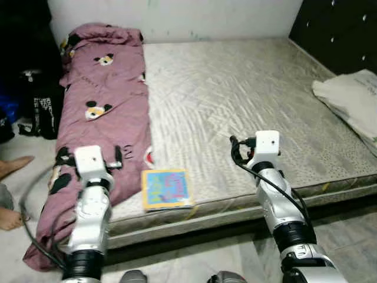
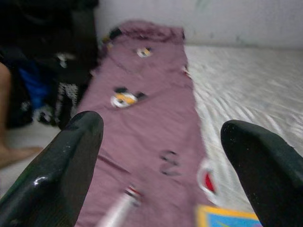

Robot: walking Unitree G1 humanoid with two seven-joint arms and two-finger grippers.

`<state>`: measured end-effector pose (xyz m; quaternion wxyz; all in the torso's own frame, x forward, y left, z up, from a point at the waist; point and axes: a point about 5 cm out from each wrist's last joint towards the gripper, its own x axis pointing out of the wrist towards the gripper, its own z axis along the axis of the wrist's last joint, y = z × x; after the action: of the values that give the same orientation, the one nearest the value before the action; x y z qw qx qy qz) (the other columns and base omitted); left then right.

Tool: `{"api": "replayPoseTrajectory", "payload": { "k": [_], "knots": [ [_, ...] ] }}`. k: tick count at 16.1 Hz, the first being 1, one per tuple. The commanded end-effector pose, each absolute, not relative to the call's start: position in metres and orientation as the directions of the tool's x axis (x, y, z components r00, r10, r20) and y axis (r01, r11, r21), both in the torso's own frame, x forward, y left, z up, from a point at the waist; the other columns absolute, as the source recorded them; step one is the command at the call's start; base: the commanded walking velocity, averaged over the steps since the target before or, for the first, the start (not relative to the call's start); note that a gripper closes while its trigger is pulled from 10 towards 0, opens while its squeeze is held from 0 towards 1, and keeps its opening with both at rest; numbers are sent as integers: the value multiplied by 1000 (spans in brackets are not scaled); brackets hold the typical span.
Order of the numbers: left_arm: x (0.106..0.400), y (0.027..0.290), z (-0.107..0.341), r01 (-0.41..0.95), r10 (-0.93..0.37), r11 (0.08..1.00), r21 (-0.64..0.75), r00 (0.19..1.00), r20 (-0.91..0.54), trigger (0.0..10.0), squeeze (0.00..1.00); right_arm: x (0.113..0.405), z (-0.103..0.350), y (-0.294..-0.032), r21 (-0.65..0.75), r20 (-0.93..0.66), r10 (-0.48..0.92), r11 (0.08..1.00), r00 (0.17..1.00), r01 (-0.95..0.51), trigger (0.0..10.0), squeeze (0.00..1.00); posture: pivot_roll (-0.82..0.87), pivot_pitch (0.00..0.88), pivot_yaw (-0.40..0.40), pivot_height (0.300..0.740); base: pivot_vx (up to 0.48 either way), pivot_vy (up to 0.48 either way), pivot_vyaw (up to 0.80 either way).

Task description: Clean up the room

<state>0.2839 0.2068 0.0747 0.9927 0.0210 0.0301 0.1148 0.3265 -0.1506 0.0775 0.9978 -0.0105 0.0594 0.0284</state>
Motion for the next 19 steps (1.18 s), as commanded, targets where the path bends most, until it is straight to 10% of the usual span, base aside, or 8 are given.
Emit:
{"api": "replayPoseTrajectory", "payload": {
  "k": [1, 19],
  "knots": [
    [280, 217, 78, -256, 259, 964, 67, 965, -34, 10000, 0, 330, 86, -140, -15, -84, 93, 995, 992, -95, 10000, 0, -75, 0, -44, 740, 0, 480, 0],
    [275, 198, 79, -168, 167, 986, -15, 983, -72, 10000, 0, 330, 91, -133, -42, -69, 85, 995, 994, -88, 10000, 0, -60, 0, -41, 740, 0, 40, -150]
  ]
}}
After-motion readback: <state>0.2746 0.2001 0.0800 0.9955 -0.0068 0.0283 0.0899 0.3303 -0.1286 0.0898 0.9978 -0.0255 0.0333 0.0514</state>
